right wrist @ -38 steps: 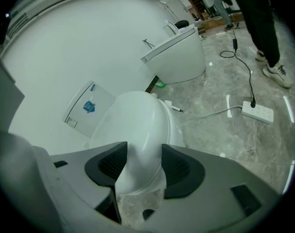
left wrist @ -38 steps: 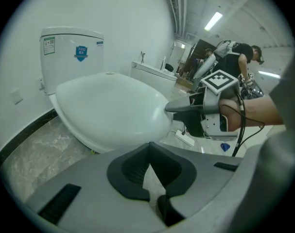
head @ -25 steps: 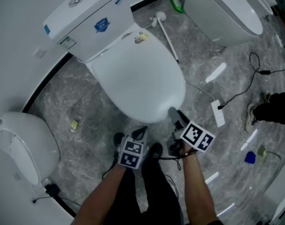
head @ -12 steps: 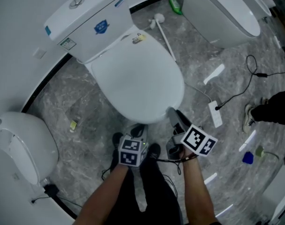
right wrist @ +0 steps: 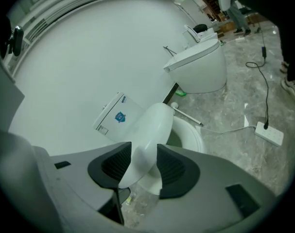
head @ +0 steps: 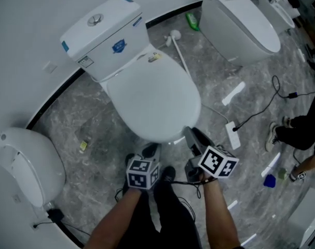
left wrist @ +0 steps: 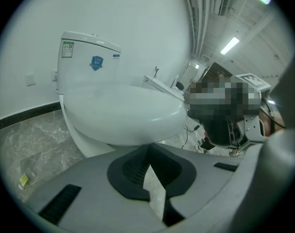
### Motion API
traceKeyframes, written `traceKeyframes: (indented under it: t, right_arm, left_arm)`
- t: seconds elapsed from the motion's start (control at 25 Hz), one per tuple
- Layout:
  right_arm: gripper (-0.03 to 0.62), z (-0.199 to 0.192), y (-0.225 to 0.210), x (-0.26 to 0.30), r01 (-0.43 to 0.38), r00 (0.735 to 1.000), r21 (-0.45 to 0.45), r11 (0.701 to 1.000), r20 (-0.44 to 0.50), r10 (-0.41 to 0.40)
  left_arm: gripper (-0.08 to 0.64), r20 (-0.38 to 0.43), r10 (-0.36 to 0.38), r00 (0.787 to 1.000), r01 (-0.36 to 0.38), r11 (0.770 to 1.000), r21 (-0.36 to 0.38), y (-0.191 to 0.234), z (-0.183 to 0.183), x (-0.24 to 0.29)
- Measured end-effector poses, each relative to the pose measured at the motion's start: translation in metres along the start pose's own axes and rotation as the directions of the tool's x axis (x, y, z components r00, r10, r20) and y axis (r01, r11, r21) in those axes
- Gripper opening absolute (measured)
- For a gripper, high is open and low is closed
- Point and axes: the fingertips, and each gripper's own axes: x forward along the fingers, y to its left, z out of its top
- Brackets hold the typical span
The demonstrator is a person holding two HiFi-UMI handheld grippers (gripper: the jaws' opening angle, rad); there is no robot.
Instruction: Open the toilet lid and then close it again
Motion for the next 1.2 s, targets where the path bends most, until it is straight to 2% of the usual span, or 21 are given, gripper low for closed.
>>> traceKeyframes:
  t: [0.32, 0.4, 0.6, 0.68, 0.76, 1.0, 1.2]
  right_arm:
    - [0.173, 0.021, 0.027, -0.009, -0.017, 1.000, -0.024, 1.000, 0.020, 0.018]
    - [0.212, 0.025, 0.039, -0.007, -0.029, 0.999, -0.024, 0.999, 0.021, 0.030]
    - [0.215, 0.038, 0.065, 0.000, -0.091, 0.995, 0.026, 0.995, 0.030, 0.090]
    - [0.213, 0.046, 0.078, 0.002, -0.106, 0.994, 0.012, 0.994, 0.027, 0.106]
    - [0.181, 0.053, 0.091, 0.005, -0.117, 0.993, -0.010, 0.993, 0.022, 0.117]
    - [0.169, 0.080, 0.127, 0.013, -0.128, 0.991, -0.059, 0.990, 0.031, 0.130]
    - [0.158, 0.102, 0.159, 0.024, -0.127, 0.991, -0.098, 0.987, 0.029, 0.130]
  left_arm:
    - [0.005, 0.064, -0.008, 0.998, 0.009, 1.000, -0.023, -0.002, 0.041, -0.026]
    - [0.005, 0.075, -0.011, 0.997, 0.012, 1.000, -0.019, -0.003, 0.050, -0.032]
    - [0.006, 0.099, -0.014, 0.995, 0.014, 1.000, -0.001, -0.001, 0.076, -0.045]
    - [0.005, 0.102, -0.013, 0.995, 0.013, 1.000, 0.006, 0.000, 0.086, -0.050]
    - [0.006, 0.105, -0.013, 0.994, 0.012, 1.000, 0.017, 0.001, 0.095, -0.055]
    - [0.006, 0.128, -0.009, 0.992, 0.002, 0.999, 0.053, 0.007, 0.130, -0.070]
    - [0.006, 0.114, -0.013, 0.993, 0.003, 0.996, 0.087, 0.017, 0.162, -0.081]
